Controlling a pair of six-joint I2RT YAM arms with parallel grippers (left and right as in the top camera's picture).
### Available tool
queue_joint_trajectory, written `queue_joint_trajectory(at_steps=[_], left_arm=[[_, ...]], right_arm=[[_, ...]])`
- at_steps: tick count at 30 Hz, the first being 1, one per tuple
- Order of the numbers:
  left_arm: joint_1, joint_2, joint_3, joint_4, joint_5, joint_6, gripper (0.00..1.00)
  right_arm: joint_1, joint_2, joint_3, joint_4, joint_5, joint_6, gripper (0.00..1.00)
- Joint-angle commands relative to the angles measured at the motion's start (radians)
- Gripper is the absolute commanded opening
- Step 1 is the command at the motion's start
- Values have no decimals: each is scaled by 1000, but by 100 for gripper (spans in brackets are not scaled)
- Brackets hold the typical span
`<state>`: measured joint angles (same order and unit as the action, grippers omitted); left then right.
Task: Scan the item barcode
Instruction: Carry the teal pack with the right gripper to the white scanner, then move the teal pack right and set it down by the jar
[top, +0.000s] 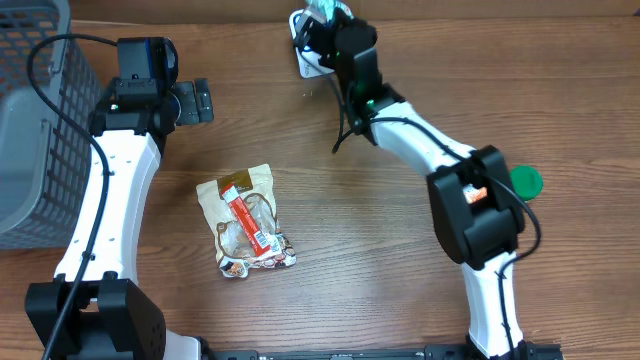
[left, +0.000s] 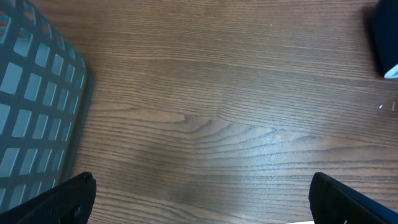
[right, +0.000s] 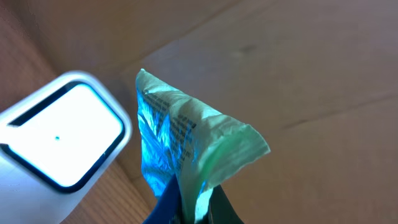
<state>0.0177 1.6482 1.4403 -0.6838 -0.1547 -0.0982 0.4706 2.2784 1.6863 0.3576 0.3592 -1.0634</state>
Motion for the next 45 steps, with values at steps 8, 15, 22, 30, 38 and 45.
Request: queue_joint_trajectory(at_steps=[8,15,22,30,38,45], left_arm=[[2,-1,2,2,-12,-6,100],[2,-1,2,2,-12,-7,100],[2,-1,2,2,-12,-7,100],[2,-1,2,2,-12,-6,100],[2,-1,2,2,-12,-7,100],[2,-1,2,2,-12,-7,100]], right_arm=[[27,44,17,34,53,-113,4],[28,44,17,30,89,-112,4],[30,24,17,34,103,31,3],[35,-239,17,-183,58,344,3],[16,-583,17,-877,58,685,4],[-31,-677,16,-1610,-117,776,4]])
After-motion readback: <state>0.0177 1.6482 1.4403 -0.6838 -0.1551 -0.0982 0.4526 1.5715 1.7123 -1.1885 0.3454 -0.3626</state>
